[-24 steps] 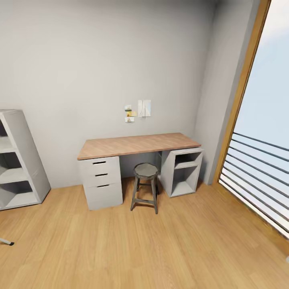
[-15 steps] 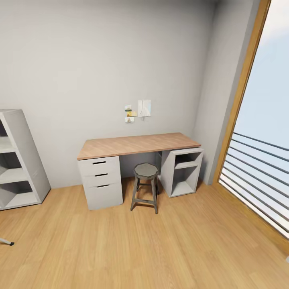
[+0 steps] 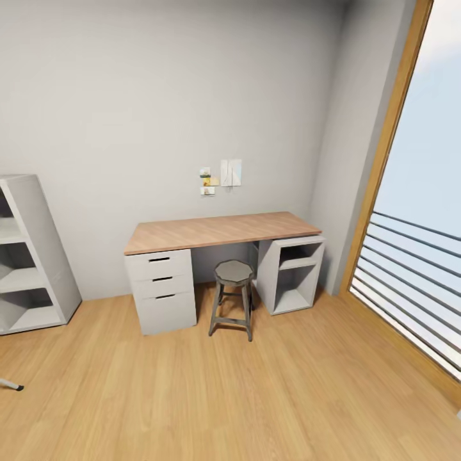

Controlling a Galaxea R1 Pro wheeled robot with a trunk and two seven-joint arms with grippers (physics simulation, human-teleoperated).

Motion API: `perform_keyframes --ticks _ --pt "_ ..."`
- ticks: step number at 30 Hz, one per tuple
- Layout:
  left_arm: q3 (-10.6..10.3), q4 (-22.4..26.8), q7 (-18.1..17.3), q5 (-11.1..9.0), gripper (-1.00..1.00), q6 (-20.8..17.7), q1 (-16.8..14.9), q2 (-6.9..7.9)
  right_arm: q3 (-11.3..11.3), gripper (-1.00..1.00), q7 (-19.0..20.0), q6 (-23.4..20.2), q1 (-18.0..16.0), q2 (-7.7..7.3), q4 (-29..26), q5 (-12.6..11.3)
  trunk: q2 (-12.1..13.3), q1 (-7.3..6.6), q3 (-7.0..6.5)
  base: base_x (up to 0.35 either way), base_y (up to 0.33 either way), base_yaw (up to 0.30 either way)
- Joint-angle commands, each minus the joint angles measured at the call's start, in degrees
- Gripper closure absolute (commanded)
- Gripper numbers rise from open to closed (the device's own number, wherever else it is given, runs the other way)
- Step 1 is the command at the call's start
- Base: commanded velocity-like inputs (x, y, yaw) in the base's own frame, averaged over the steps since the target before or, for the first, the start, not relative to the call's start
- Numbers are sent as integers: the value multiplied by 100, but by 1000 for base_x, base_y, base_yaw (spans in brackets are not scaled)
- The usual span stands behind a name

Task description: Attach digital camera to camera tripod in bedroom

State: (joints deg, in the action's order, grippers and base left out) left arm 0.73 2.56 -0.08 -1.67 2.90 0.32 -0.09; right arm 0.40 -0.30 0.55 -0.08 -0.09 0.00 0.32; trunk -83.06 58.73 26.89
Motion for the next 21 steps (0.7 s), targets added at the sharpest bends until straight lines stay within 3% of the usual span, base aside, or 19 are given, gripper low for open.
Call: perform_keyframes --ticks 1,21 --pt "6 8 -1 -18 -100 8 3 -1 4 -100 -3 6 -1 -4 0 3 -2 0 4 0 0 138" --pt "6 10 -1 -18 -100 9 3 -9 4 -100 -5 15 -1 -14 0 -5 -2 0 4 0 0 238"
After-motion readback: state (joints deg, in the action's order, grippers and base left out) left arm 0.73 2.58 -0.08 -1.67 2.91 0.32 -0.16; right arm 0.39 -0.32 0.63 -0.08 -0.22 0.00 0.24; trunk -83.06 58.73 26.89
